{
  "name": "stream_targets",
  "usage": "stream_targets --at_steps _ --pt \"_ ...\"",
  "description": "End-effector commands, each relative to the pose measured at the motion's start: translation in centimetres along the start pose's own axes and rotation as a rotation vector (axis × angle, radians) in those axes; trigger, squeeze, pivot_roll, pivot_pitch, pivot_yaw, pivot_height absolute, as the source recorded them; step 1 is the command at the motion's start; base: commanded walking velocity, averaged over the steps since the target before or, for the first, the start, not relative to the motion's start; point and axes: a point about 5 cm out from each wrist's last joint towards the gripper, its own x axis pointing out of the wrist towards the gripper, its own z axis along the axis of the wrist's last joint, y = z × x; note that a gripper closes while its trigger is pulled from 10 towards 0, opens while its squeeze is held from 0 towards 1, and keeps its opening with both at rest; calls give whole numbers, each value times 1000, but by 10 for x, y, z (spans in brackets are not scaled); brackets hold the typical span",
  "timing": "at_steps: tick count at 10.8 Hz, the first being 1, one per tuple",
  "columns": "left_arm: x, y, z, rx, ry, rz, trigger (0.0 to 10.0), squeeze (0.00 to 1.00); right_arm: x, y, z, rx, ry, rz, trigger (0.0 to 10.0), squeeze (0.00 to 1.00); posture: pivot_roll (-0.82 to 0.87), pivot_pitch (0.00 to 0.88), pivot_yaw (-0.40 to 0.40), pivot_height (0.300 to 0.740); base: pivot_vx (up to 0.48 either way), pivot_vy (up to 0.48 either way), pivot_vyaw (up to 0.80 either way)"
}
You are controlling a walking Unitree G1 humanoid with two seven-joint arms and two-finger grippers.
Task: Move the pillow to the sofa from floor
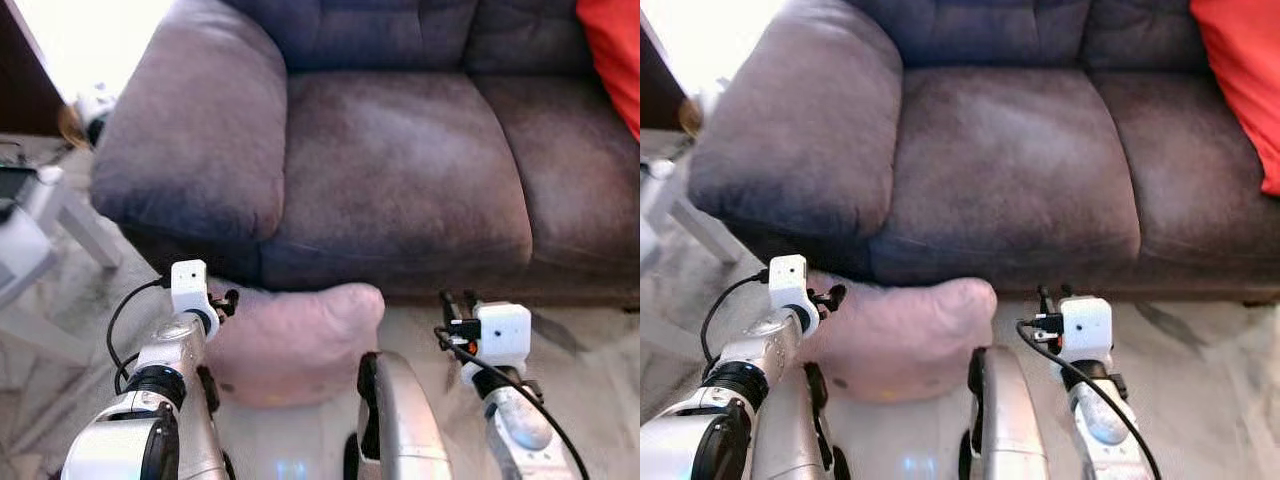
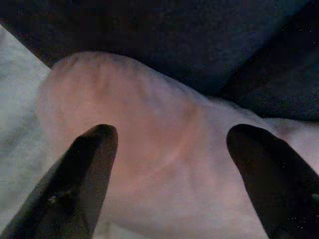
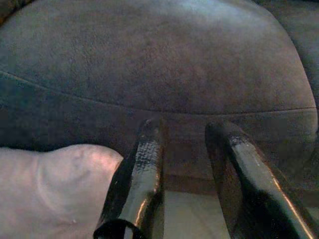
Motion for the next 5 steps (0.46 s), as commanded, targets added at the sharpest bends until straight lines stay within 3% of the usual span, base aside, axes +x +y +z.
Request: stream_targets --at_steps 1,5 --pt "-1 3 -6 10 -3 42 10000 0 -3 -2 1 1 10 5 10000 0 -9 232 -121 506 0 0 0" --pt "-3 9 -11 4 -47 111 10000 0 -15 -3 17 49 -69 37 10000 0 -33 219 -127 506 0 0 0"
